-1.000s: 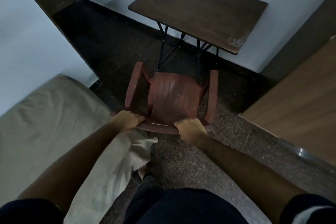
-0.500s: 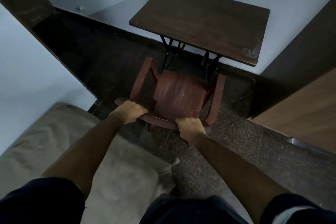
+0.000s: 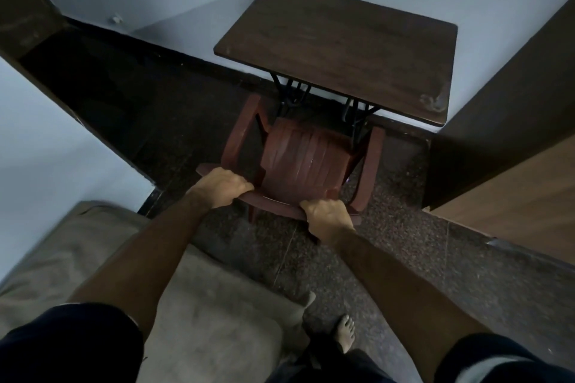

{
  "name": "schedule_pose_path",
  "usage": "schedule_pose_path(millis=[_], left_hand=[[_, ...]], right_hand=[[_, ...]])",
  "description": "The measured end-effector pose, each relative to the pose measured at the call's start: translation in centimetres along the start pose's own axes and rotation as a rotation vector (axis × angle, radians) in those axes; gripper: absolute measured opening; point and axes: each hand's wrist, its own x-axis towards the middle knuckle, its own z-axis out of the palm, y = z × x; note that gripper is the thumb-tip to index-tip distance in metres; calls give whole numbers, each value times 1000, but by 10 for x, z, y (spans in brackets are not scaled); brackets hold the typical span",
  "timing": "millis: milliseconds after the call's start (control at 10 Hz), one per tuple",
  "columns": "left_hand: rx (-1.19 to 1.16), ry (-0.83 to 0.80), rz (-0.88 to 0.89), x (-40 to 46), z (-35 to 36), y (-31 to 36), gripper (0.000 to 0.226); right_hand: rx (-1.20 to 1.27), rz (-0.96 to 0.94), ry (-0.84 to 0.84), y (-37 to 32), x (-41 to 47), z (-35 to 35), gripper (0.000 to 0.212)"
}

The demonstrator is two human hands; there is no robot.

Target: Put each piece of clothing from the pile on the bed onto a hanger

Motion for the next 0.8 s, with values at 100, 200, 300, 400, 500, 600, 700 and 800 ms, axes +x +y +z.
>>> schedule_pose_path(millis=[100,200,300,400,500,600,700,800], left_hand=[[-17,13,-17,4,8,-9,47],[-66,23,-75,15,10,-15,42],[-92,45,-105,24,15,-21,38],[-70,49,-68,27,17,-26,37],[-56,48,-64,31,23,-30,38],[-56,59,-101,30,24,-22,37],[-26,52,-167,27,20,-15,40],[-96,95,-252,23,15,-1,57]], right_hand=[[-5,-12,4,-1,12,-2,28],[4,-21,-11,5,26,-7,28],[5,-28,20,13,36,-10,29],[-4,-28,37,13,37,-6,29],[-14,-23,50,13,38,-3,27],[-27,-9,42,11,37,-5,28],[-22,23,3,9,38,-8,30],[32,38,-30,9,36,-10,32]])
